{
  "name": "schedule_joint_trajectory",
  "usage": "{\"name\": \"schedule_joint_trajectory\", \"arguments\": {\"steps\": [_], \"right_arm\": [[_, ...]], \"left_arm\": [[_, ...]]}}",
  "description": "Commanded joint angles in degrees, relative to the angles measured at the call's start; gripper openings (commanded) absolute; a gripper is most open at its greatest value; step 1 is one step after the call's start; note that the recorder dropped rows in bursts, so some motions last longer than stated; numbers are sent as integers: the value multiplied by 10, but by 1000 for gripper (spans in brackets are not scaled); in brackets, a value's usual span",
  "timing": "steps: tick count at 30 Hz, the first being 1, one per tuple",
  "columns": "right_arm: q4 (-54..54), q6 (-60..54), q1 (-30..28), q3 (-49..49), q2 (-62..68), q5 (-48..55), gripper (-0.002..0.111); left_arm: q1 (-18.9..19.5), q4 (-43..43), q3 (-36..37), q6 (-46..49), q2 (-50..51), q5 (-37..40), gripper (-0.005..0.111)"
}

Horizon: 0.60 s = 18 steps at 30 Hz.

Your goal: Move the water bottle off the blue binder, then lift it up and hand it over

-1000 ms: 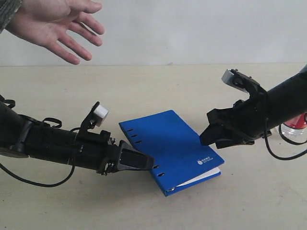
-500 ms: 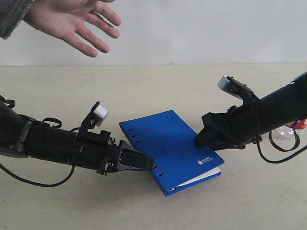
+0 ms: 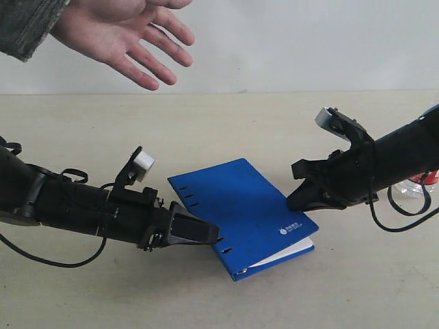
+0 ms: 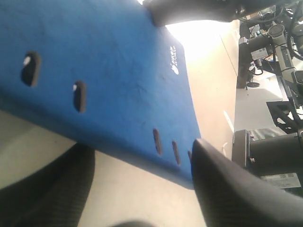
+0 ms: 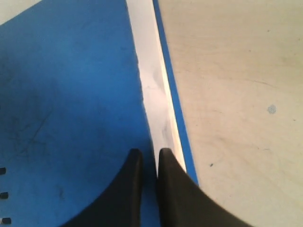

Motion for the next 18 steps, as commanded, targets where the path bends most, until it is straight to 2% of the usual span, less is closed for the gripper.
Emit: {"name": "schedule_joint_trajectory", "arguments": {"steps": [1, 5, 8, 18], "right_arm": [[5, 8, 0, -1, 1, 16, 0], [5, 8, 0, -1, 1, 35, 0], [2, 8, 7, -1, 1, 62, 0], [-6, 8, 61, -1, 1, 63, 0]], "left_arm": [[-3, -11, -4, 2, -4, 25, 56], [-3, -11, -8, -3, -4, 25, 56], [-4, -11, -24, -43, 1, 25, 56], [-4, -11, -98, -128, 35, 25, 56]]}}
